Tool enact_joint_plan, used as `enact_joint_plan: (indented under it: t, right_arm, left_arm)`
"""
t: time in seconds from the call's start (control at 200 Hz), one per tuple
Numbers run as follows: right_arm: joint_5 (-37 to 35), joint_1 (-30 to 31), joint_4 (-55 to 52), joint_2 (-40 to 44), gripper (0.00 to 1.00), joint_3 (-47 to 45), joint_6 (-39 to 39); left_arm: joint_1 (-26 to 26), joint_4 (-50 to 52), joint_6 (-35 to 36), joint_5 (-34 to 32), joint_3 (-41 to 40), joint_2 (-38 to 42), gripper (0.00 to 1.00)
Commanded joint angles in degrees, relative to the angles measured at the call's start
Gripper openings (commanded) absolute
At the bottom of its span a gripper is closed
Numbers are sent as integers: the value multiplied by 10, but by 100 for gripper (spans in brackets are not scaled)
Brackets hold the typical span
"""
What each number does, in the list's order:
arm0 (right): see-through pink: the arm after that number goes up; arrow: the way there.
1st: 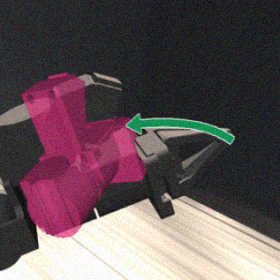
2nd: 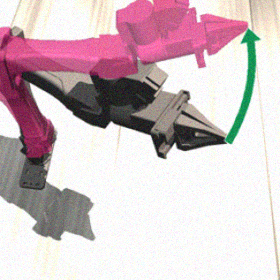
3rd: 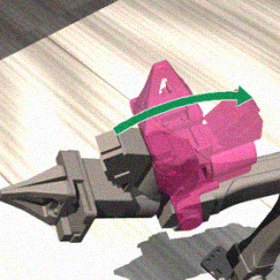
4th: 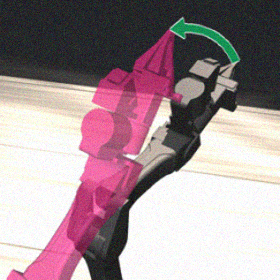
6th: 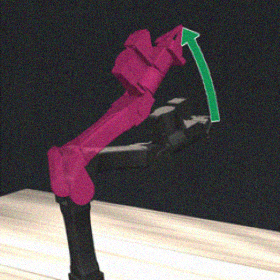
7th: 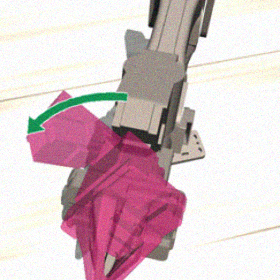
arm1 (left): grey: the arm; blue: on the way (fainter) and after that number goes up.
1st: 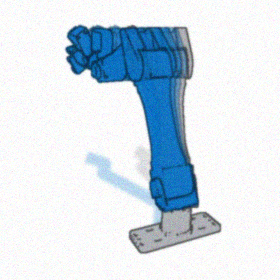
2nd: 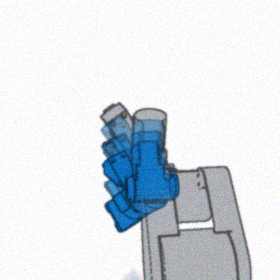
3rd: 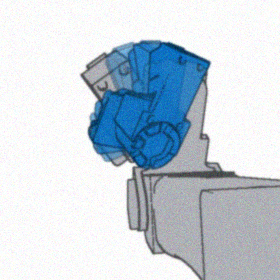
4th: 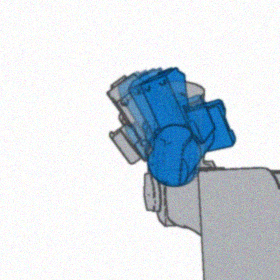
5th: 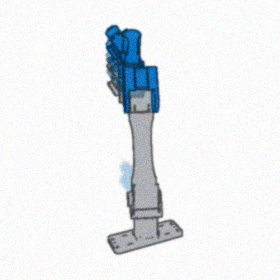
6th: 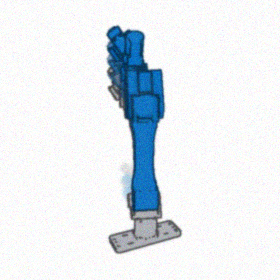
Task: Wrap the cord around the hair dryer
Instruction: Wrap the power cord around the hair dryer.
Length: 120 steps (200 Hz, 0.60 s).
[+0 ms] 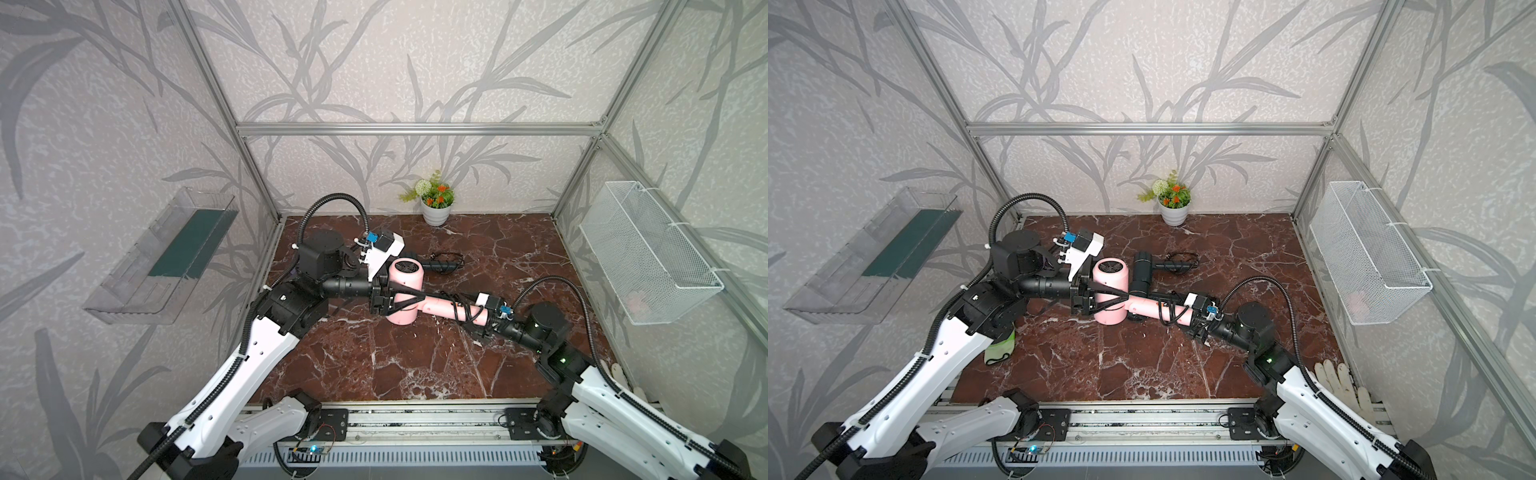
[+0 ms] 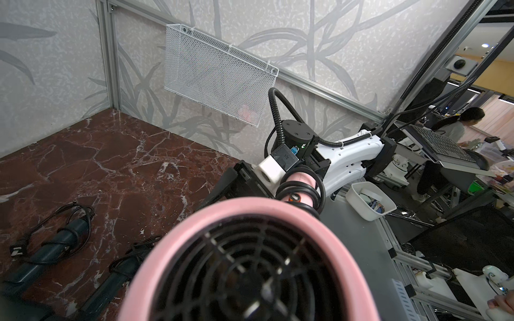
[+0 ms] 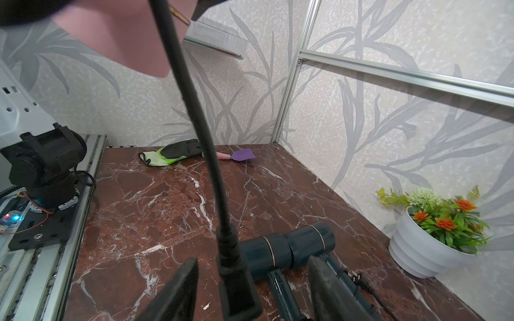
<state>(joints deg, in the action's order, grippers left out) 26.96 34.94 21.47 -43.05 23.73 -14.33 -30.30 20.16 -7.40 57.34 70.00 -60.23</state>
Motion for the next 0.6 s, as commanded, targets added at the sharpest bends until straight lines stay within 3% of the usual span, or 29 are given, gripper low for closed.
enact_joint_plan:
  t: [0.0, 0.285, 0.52, 0.595]
  right_arm:
    - [5, 11, 38, -23, 59, 4, 6]
    - [-13, 28, 93, -47, 50, -10, 24]
    - [-18, 28, 73, -31, 13, -6, 30]
    - [-25, 29, 52, -18, 5, -5, 34]
  left_arm:
    - [2, -65, -11, -12, 0, 16, 0]
    - [3, -95, -29, -24, -14, 20, 0]
    - [7, -109, -37, -38, -23, 22, 0]
    - [12, -128, -51, -64, -30, 21, 0]
